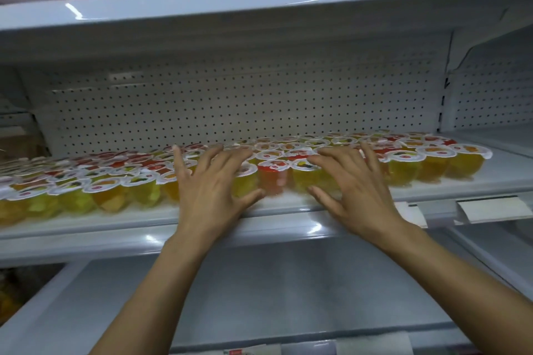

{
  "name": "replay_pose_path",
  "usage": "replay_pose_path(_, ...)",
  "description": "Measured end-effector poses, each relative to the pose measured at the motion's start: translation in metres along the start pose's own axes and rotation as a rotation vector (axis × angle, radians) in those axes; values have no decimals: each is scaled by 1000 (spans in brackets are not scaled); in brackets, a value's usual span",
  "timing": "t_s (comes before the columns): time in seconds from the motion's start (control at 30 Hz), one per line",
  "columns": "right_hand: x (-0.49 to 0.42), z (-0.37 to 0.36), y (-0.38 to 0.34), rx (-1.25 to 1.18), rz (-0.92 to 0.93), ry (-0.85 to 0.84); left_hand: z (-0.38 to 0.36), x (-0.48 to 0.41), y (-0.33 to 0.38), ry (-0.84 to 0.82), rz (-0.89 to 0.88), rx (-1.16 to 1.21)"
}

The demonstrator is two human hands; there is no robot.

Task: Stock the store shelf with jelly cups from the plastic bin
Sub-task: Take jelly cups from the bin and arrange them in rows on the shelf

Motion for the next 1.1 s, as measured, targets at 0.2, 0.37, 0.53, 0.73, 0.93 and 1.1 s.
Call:
replay_pose_path(0.2,-23,-23,-32,46,58,-37,0,10,-26,-11,43,2)
replay_pose_path(0.37,-32,-37,-38,110,38,-72,-5,9,-31,-65,56,-14)
replay_pose_path(0.53,-31,-41,-38,116,33,-66,-1,14,-29,-72,119,-4)
replay_pose_path(0.73,-33,-45,-59,-49,42,-15,15,41,-64,4,253,-64)
replay_pose_path(0.93,-46,-60,-107,-85,105,-37,22,48,-95,-12,215,-98)
replay_pose_path(1.1,-62,-79,-132,5,80,-55,14,39,-114,-52,143,-75)
Point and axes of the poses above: each hand's wrist, its own x-axis away from the middle knuckle, its own z-axis out of the back of the hand, y = z × x, the point moved 3 cm from there along -x, towards the middle knuckle, and after that the axes turned 7 degrees about -x, right-handed, at the moved point
